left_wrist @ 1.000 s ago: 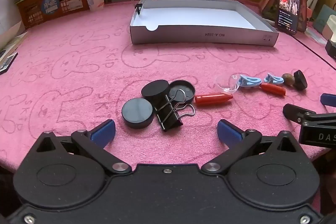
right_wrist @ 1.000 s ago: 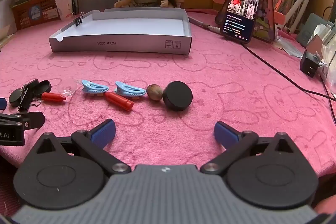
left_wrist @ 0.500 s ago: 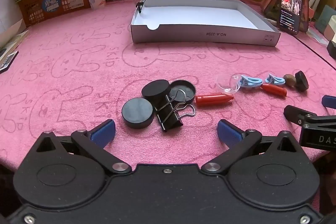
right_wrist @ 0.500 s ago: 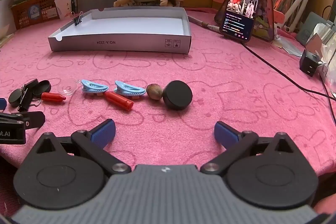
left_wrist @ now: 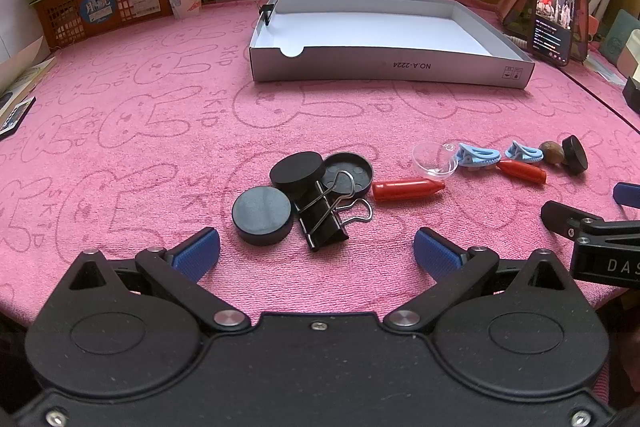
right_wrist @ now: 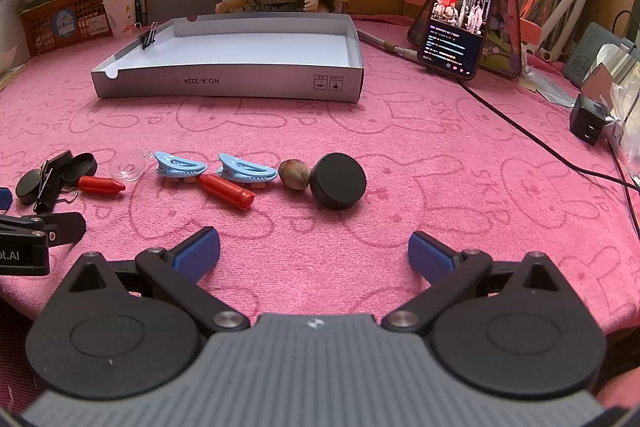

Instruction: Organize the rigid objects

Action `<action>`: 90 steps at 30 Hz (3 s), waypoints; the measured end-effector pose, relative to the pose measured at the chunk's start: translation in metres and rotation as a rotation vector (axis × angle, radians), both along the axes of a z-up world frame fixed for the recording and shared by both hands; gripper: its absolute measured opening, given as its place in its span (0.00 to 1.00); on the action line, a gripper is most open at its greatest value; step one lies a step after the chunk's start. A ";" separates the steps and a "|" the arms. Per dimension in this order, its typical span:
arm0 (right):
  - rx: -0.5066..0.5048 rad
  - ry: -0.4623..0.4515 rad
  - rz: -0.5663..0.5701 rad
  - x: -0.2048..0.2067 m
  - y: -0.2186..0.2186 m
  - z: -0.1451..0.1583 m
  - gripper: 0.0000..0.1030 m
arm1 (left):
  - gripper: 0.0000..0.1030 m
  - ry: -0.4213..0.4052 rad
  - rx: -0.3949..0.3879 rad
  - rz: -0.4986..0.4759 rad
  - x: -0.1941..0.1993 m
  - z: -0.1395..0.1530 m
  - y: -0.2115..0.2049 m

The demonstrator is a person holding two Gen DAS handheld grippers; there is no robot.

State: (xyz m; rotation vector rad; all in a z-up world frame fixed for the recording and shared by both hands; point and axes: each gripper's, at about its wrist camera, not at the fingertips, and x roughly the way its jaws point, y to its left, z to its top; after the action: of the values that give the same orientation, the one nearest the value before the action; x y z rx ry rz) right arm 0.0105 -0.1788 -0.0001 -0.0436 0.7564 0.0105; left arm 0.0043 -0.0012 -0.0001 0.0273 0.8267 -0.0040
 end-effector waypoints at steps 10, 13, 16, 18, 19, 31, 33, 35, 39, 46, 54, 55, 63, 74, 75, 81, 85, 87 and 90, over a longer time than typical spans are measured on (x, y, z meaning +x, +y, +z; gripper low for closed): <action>0.000 0.001 -0.001 0.000 0.000 0.000 1.00 | 1.00 -0.001 0.000 0.000 0.000 0.001 0.000; 0.001 0.001 -0.001 0.000 0.000 0.000 1.00 | 1.00 0.000 0.000 0.000 0.000 0.001 0.000; 0.000 0.001 -0.001 0.000 0.000 0.000 1.00 | 1.00 -0.001 0.000 0.000 0.000 0.000 0.000; 0.000 0.000 -0.001 0.000 0.000 0.000 1.00 | 1.00 -0.001 0.000 0.000 0.000 0.001 0.000; 0.000 0.000 -0.001 0.000 0.000 0.000 1.00 | 1.00 -0.001 0.000 0.000 0.000 0.001 0.000; 0.001 -0.001 -0.001 0.001 0.001 0.001 1.00 | 1.00 -0.002 0.000 0.000 0.000 0.001 0.000; 0.002 0.000 -0.001 0.001 0.001 0.001 1.00 | 1.00 -0.002 0.000 0.000 0.000 0.001 0.000; 0.002 0.001 -0.002 0.001 0.000 0.002 1.00 | 1.00 -0.002 0.000 0.000 0.000 0.001 0.000; 0.004 -0.005 0.001 0.000 -0.001 0.001 1.00 | 1.00 -0.011 -0.001 -0.001 -0.001 0.001 0.000; 0.007 -0.023 0.021 -0.003 -0.001 -0.001 1.00 | 1.00 -0.029 -0.001 -0.003 -0.005 0.003 0.000; 0.011 -0.047 0.023 -0.006 -0.001 -0.002 1.00 | 0.91 -0.038 -0.027 0.003 -0.008 0.006 0.008; 0.011 -0.048 0.023 -0.006 -0.001 -0.002 1.00 | 0.87 -0.044 -0.031 0.003 -0.010 0.007 0.009; 0.044 -0.077 0.012 -0.010 -0.004 0.002 1.00 | 0.54 -0.091 -0.132 -0.074 -0.030 0.022 0.015; -0.005 -0.117 -0.007 -0.006 -0.005 0.006 1.00 | 0.36 -0.080 -0.118 -0.054 -0.017 0.015 0.015; -0.004 -0.116 -0.010 -0.006 -0.006 0.005 1.00 | 0.36 -0.073 -0.110 -0.045 -0.016 0.013 0.018; -0.001 -0.114 -0.020 -0.004 -0.008 0.005 1.00 | 0.33 -0.070 -0.101 -0.007 -0.008 0.011 0.035; -0.003 -0.119 -0.019 -0.003 -0.008 0.006 1.00 | 0.33 -0.076 -0.088 0.018 -0.004 0.010 0.041; -0.003 -0.119 -0.019 -0.003 -0.009 0.006 1.00 | 0.33 -0.080 -0.075 0.038 -0.002 0.011 0.045; -0.002 -0.115 -0.020 -0.002 -0.008 0.006 1.00 | 0.34 -0.086 -0.049 0.084 0.000 0.011 0.052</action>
State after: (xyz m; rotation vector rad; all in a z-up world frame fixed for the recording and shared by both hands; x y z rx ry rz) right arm 0.0084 -0.1872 0.0055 -0.0386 0.6418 -0.0117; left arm 0.0040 0.0510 0.0111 -0.0528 0.7412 0.0555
